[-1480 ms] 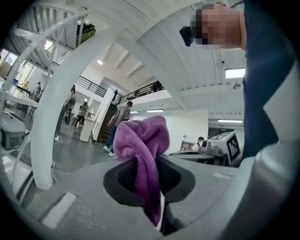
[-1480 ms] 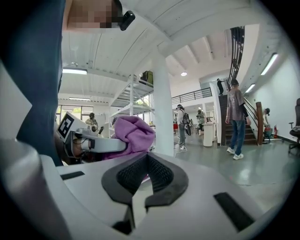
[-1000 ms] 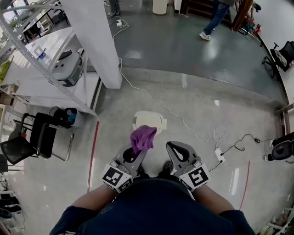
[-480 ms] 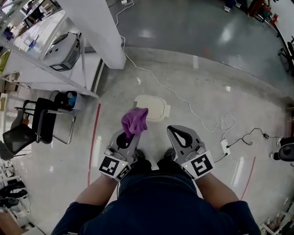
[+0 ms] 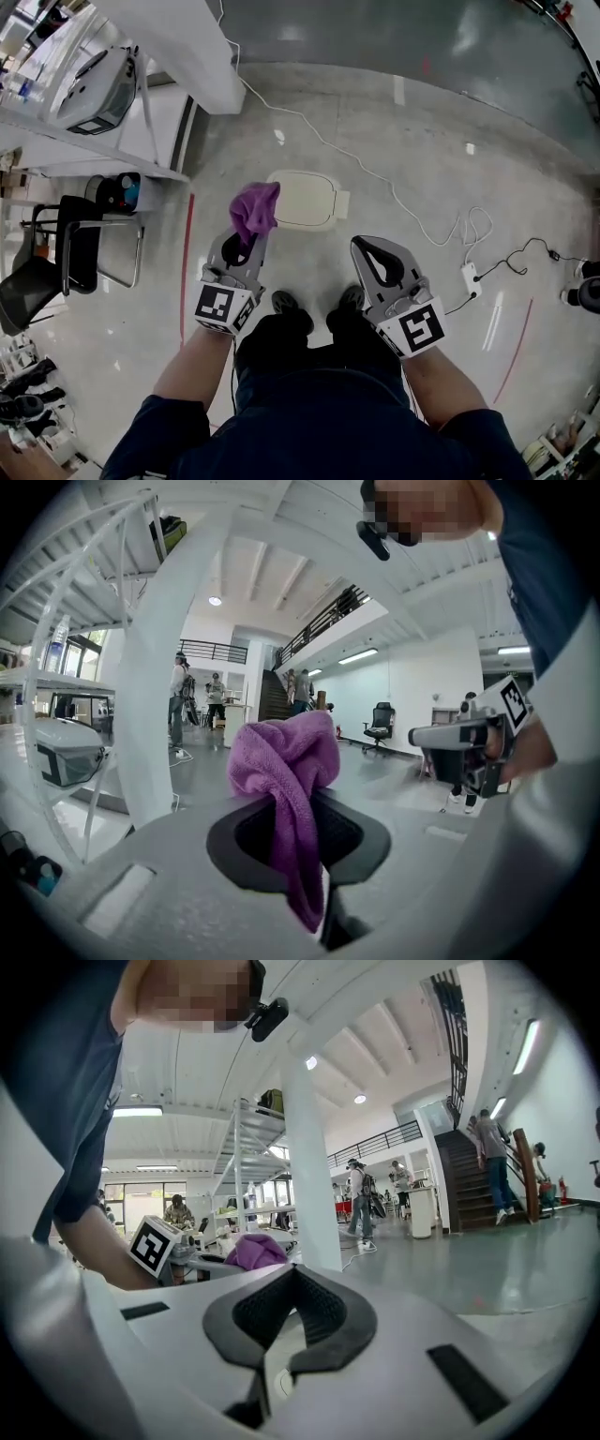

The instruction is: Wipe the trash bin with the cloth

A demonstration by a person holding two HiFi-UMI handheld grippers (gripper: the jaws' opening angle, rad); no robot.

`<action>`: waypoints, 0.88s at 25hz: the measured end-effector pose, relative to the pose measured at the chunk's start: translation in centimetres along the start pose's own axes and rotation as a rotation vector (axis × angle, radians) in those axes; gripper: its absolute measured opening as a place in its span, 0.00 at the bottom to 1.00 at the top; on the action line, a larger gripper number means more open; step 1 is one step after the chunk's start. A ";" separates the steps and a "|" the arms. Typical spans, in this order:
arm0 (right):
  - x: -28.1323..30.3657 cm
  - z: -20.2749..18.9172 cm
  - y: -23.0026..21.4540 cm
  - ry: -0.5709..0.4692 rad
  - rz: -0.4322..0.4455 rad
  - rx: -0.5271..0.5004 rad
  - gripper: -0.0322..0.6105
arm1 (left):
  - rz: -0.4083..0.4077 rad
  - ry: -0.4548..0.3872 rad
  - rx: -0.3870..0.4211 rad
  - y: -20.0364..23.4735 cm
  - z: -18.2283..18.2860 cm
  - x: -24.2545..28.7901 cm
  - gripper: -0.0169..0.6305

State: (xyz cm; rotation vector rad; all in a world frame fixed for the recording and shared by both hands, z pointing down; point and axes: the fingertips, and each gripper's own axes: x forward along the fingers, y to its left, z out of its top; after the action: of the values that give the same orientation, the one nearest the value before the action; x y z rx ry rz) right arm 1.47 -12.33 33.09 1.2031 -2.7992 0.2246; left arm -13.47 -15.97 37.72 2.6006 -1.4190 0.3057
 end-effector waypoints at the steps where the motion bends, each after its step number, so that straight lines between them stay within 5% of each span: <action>1: 0.4 -0.9 -0.2 -0.003 -0.004 0.004 0.06 | 0.001 0.005 0.006 0.5 -1.1 0.8 0.09; 22: 9.7 -23.4 -6.1 -0.067 -0.049 -0.002 0.06 | 0.041 0.107 0.150 9.9 -26.4 15.1 0.09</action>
State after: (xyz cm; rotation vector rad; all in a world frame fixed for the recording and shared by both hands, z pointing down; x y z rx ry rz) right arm -0.25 -19.41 58.06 1.3006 -2.8212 0.1817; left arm -16.45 -27.21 67.55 2.6283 -1.4664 0.5682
